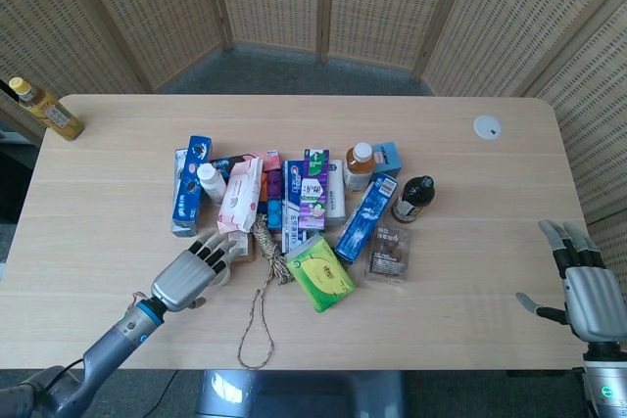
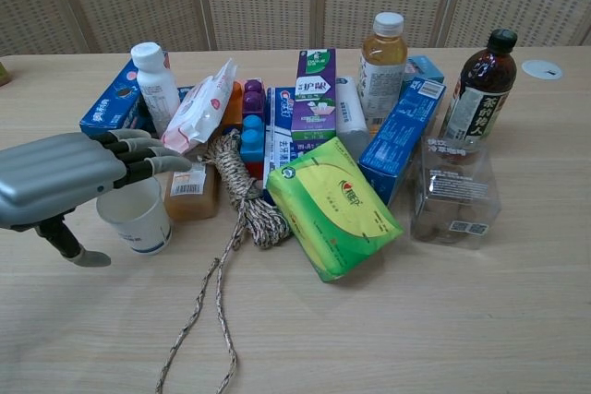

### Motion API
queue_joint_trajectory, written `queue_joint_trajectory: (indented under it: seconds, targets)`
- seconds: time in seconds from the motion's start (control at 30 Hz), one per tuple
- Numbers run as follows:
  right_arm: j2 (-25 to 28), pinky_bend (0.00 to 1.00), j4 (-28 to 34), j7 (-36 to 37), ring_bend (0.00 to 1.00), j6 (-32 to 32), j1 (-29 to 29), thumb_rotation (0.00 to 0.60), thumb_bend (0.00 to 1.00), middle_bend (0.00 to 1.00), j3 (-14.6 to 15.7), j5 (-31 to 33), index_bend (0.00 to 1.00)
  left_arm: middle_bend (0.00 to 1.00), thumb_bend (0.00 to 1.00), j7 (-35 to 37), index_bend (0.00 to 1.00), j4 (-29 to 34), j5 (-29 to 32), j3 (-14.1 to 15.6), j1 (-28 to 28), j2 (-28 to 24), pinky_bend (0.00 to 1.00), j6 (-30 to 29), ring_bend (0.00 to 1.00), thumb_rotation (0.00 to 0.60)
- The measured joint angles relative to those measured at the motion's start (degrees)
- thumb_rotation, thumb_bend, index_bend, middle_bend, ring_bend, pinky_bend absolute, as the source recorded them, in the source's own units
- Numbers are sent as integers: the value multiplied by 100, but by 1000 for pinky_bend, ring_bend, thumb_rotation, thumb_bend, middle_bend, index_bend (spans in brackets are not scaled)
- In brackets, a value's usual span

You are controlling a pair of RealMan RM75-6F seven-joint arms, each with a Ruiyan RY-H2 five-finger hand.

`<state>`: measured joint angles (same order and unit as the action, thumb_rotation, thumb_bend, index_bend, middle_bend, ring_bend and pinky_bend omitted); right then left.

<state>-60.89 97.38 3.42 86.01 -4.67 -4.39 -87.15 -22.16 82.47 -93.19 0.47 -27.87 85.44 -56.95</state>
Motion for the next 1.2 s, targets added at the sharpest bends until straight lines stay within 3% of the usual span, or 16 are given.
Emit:
queue_joint_trajectory:
  seconds: [0.13,0.23,0.37,0.5,0.93,1.2]
  targets:
    - [1,0,-22,30,0,-15,-5,600,0,0,-14,30,0,0,0,-152,0,-77,178,-9,-46,141,4,88,0,600]
    - [-1,0,-30,41,0,-16,-4,600,0,0,-17,34,0,14,0,-225,0,-155,237,-7,-65,254,155,83,23,600]
    - [-6,0,-33,38,0,-19,-6,600,0,0,-17,34,0,166,0,-223,7,-304,181,19,-66,392,307,-88,193,600]
    - [-11,0,-38,37,0,-29,-9,600,0,0,-17,41,0,307,0,-175,86,-458,113,52,-52,508,414,-272,332,600]
    - [-24,0,-54,29,0,-30,-10,600,0,0,-26,57,0,357,0,-43,135,-404,41,112,-44,461,451,-563,369,600]
    - [-22,0,-42,39,0,-48,-13,600,0,0,-19,59,0,446,0,-202,238,-270,-35,138,-38,375,459,-725,408,600]
